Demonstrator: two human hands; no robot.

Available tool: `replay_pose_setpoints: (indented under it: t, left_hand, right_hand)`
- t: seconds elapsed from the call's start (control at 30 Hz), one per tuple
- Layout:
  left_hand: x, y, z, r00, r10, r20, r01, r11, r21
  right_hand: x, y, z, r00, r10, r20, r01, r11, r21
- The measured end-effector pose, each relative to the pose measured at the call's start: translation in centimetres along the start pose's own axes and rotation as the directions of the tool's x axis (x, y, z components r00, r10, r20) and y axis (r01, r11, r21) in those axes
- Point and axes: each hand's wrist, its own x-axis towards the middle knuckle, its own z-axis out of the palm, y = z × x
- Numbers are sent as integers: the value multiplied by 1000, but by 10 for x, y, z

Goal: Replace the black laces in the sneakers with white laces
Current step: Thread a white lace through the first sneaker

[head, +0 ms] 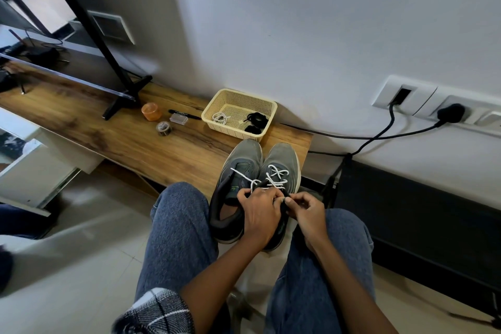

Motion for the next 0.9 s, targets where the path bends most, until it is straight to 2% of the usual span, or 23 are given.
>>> replay_pose_setpoints:
  t: [0.23,0.43,0.67,0.9]
  left_hand:
    - [-1,-5,-5,995,71,64,-78,991,111]
    - [2,-8,-6,998,28,50,-30,999,41]
    - [7,-11,-6,988,97,118,-113,984,136]
    - [6,-15,-2,992,78,101,-90,989,119]
  right_hand:
    - [-9,1,-3,989,-143,-38,136,981,-138]
    - [-12,1,-2,979,-204,-18,197,962,-191]
    - [-16,-1,3,934,-357,17,336,860,-384]
    - [-13,3,4,920,-388,53,368,811,-455]
